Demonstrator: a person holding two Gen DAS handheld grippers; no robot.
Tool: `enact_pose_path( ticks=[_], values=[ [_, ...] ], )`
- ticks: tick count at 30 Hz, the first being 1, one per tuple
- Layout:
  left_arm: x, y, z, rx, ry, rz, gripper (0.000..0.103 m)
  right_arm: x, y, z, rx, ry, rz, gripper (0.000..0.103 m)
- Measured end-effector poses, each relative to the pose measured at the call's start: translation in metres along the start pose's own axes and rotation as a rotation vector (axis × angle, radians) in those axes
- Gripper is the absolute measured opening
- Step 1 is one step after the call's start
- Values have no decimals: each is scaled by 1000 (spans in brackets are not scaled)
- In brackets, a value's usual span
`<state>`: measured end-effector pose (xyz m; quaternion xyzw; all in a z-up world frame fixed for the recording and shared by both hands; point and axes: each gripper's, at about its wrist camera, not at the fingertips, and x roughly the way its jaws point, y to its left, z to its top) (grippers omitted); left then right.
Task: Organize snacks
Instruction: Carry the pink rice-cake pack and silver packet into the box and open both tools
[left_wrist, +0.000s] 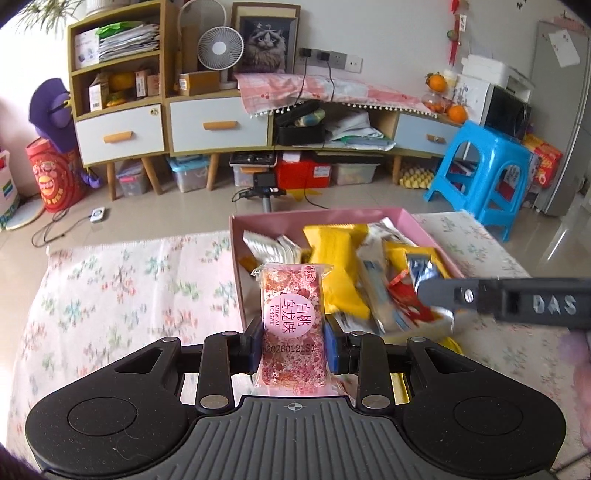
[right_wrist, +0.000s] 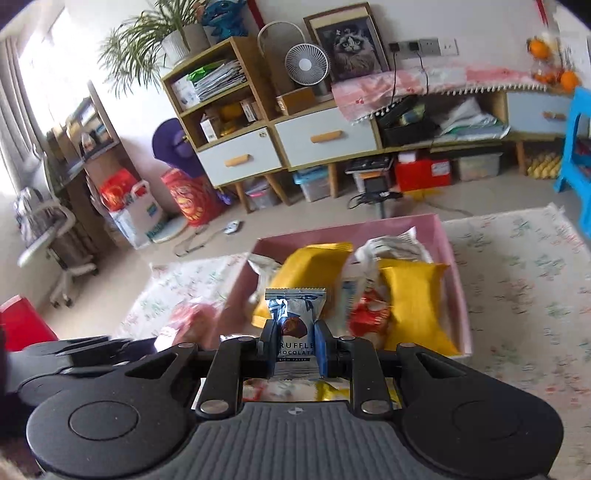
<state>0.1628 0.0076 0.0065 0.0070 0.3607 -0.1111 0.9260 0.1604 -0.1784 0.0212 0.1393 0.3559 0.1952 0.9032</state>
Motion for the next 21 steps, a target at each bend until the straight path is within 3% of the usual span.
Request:
enact_pose_path(
  ticks=[8,16,20,21],
  values=[
    [36,2,12,27,39,53,30,26,1,1,-21,15,-13,10],
    [53,-3,17,53,45,57,31,32,-6,1,-24,4,-36,11],
    [54,-5,17,77,33,54,36,32,-11,0,-5,3,-54,21],
    [53,-5,17,80,29,50,43,32,-12,0,-3,5,-53,26]
  ],
)
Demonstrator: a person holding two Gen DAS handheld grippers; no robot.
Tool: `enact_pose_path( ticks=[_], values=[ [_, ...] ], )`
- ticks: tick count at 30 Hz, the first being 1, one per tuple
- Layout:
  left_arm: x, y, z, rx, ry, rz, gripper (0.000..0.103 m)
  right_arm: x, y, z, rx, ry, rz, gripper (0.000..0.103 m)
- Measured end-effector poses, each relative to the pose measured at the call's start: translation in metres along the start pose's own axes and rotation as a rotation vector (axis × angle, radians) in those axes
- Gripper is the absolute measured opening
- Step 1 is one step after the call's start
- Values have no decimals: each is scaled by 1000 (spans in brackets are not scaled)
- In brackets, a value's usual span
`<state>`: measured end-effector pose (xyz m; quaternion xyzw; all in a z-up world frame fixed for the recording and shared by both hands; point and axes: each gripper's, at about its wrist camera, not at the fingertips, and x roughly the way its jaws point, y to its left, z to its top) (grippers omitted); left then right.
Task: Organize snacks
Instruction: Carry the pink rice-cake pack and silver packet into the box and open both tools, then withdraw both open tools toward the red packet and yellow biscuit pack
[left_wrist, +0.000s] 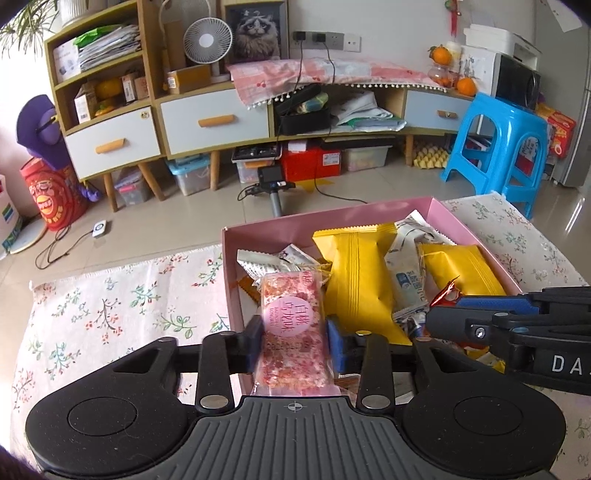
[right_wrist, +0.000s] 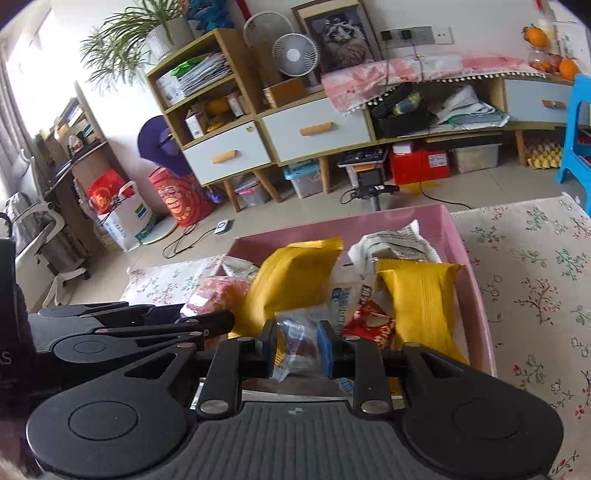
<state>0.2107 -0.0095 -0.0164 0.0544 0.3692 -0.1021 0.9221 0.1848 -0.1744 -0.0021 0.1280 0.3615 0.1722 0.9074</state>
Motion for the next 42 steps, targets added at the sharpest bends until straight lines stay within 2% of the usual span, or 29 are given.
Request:
enact_pose_path(
  ticks=[1,4,8,12,19,30,34,42],
  values=[
    [-2,0,-1,3,-7,-6,51,-1,0,0,0,0,3,27],
    [-7,-2,-2,15,-26,-3,65,-2,2,-1,-8,1,7,33],
    [-14,-1,-4,11,-35,8,68,-6,8,-1,-37,0,4,38],
    [-27,3,-8,5,-51,-1,76,-12,9,1,-48,-13,9,49],
    [-54,6,-19,26,-73,-10,84,-27,17,0,-96,-30,9,58],
    [-79,10,-51,-6,-36,-34,89,-50,30,-12,-180,-37,-20,77],
    [-87,15,-69,-27,-41,-46,95,-54,32,-17,-194,-30,-29,81],
    [-88,22,-93,-102,-12,-70,97,-56,37,-36,-270,-26,-56,88]
  ],
)
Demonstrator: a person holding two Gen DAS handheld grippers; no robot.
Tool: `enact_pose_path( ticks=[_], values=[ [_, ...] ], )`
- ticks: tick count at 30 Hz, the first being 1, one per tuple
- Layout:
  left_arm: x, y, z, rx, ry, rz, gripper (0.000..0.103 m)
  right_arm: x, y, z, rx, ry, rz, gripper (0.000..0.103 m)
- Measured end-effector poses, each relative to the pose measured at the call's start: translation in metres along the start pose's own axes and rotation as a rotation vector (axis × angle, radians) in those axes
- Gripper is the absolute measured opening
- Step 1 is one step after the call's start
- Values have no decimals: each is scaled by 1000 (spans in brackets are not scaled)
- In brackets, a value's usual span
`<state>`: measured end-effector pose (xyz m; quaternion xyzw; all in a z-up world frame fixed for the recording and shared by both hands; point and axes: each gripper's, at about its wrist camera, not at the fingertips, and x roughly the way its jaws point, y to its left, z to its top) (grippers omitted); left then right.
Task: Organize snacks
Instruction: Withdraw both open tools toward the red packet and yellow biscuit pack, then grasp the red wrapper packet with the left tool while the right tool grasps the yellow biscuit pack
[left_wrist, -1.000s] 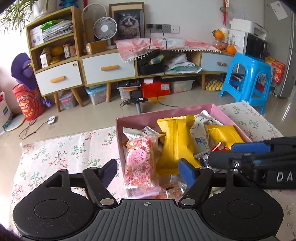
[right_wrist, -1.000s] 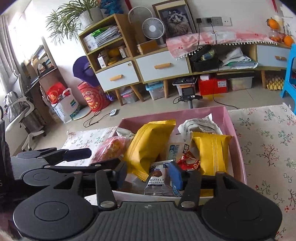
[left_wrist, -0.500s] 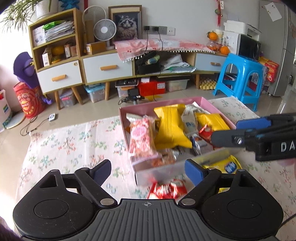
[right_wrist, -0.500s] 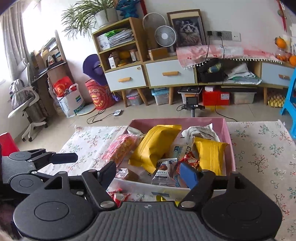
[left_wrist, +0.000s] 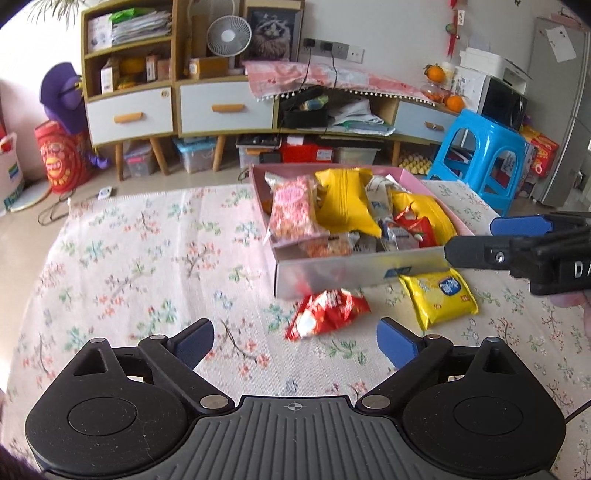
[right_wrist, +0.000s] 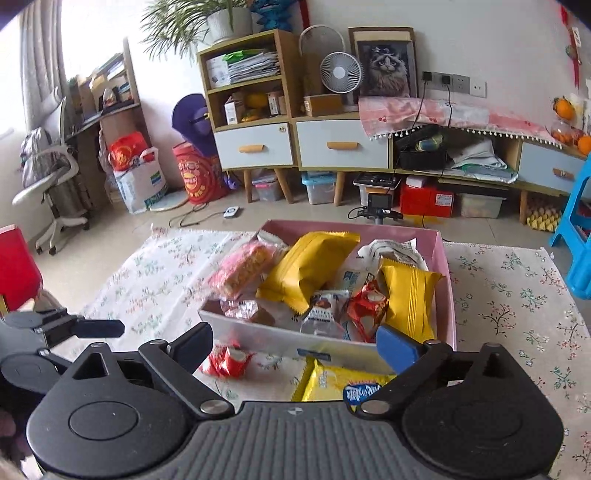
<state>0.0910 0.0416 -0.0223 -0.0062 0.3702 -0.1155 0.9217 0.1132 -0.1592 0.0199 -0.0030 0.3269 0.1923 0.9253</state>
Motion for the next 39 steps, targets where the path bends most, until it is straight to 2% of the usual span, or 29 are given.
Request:
enact_pose_path(
  ticks=[12,17,26,31,36,39],
  values=[
    [7,2,-27,-43,16,0,98,-9,0,-36,-92,22,-46,91],
    [9,0,-36,-36,13,-6,98,-11,-9,-48,-86,35,-61,91],
    [19,-10,-45,20,-1,-18,98,-5,-15,-71,-108,89,-84,92],
    [35,-12,-43,16,-16,-27,98,6,-17,-79,-105,127,-84,92],
    [50,-20,-40,56,-32,-12,98,21,-23,-79,-98,156,-91,92],
    [57,-26,-36,86,-39,-16,99,29,-31,-75,-43,167,-85,94]
  ],
)
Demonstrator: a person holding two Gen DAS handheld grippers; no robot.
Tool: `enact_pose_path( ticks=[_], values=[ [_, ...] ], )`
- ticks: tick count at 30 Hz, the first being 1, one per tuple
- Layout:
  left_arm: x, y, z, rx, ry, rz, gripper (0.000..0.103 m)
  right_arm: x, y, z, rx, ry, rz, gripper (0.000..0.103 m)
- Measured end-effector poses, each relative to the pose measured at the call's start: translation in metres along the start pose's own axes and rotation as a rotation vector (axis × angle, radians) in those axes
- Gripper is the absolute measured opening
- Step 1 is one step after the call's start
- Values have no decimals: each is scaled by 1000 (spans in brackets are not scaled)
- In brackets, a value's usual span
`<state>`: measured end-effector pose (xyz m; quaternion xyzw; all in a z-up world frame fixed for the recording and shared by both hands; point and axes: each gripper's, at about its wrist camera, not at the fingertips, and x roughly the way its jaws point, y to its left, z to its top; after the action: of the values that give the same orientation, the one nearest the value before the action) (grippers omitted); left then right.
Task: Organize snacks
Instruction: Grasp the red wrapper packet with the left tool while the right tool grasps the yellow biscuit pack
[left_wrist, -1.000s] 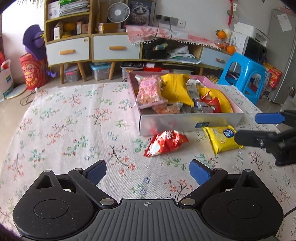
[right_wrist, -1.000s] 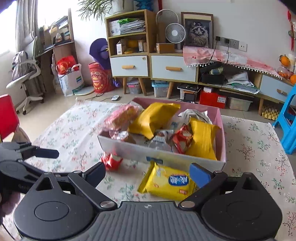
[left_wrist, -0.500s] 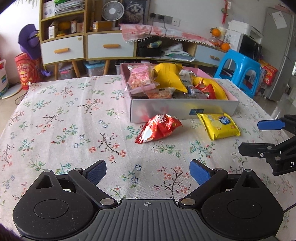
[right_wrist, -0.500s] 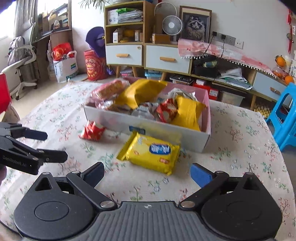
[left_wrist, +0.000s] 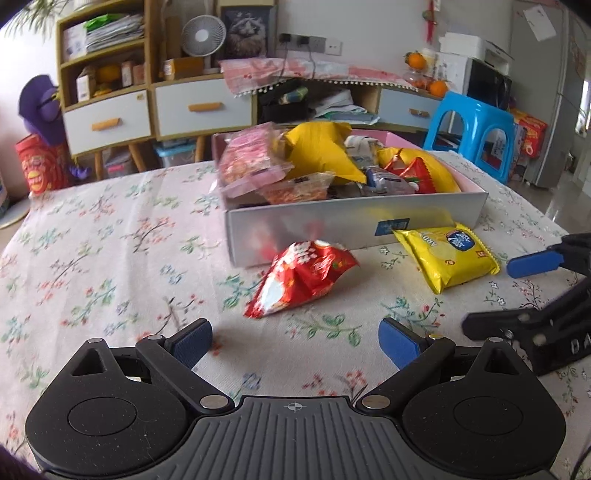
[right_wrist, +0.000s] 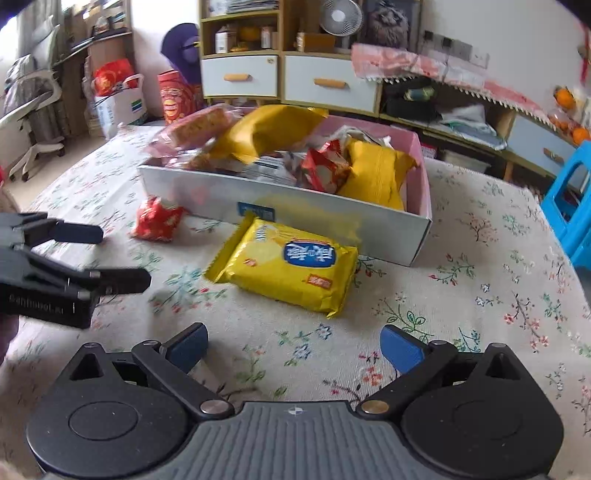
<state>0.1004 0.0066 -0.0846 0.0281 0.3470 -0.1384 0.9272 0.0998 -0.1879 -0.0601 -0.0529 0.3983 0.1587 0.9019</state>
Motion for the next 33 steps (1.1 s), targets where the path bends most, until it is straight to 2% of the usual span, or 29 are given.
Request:
enact_pose_path(
  ticks=[5,15,17,21,24,26,28,30,33],
  values=[
    [8,-2,7,10,-3,-13,99,8,1,9,11,3,10,95],
    [11,17,15,-91,-19,-23,93,18,6,21,27,-28,43,95],
    [11,17,17,-97,-19,-29,87,20,6,24,37,-35,44,94],
    [11,16,20,-94,-13,-44,67,23,9,27,35,-44,27,88],
    [10,14,22,-82,-2,-27,51,24,10,28,33,-45,12,85],
    [10,13,22,-77,2,-21,48,23,11,28,29,-46,4,83],
    [9,12,23,-77,9,-13,35,22,11,28,31,-52,8,78],
    [8,13,23,-81,16,-10,31,20,10,29,32,-56,4,69],
    [7,12,24,-81,23,-11,26,20,7,29,48,-51,8,68]
  ],
)
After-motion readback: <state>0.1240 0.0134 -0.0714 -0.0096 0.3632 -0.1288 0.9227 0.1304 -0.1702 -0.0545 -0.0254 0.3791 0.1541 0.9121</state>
